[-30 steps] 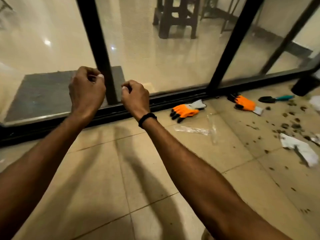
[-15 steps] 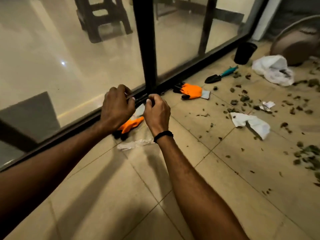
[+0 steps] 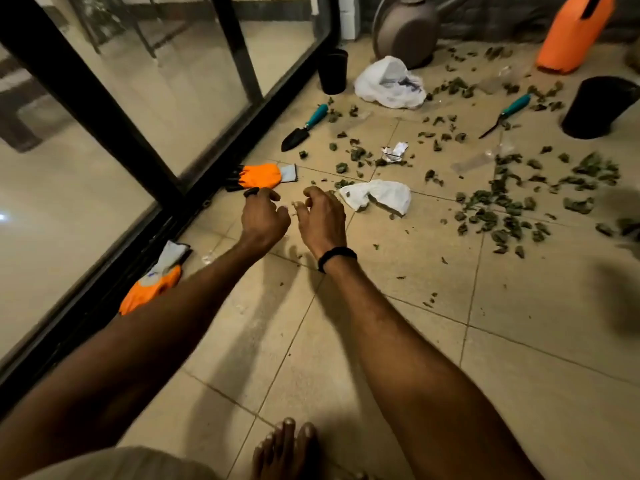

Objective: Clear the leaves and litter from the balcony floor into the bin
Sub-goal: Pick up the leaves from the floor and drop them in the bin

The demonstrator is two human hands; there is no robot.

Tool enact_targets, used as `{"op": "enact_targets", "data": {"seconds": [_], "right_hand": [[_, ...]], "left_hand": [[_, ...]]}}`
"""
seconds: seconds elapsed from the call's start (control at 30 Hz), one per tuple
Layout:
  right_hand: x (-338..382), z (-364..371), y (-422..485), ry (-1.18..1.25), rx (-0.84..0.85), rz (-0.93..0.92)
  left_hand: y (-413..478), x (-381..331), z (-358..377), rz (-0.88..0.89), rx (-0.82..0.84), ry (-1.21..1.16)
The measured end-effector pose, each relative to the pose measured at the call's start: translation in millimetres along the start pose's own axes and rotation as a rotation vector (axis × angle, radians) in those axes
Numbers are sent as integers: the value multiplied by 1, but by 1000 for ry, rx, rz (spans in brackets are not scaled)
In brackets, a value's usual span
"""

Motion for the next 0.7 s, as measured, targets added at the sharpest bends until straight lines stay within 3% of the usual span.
{"op": "enact_targets", "data": {"seconds": [0.3, 0.5, 0.7], "right_hand": [[-122, 0, -2, -229, 119, 309], [-130, 46, -8, -368, 223, 263], [-136, 84, 17, -448, 209, 164]], "left_hand": [[22, 84, 74, -242, 78, -53], [29, 120, 97, -315, 99, -49], [36, 121, 113, -148, 25, 62]]}}
Point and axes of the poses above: each hand's wrist, its own y-axis towards the middle knuckle, its own z-axis out of the palm, x = y × z, the point moved 7 cm from there along y, towards the middle knuckle, and after that the axes turned 8 degrees about -x, right-handed, at the moved point
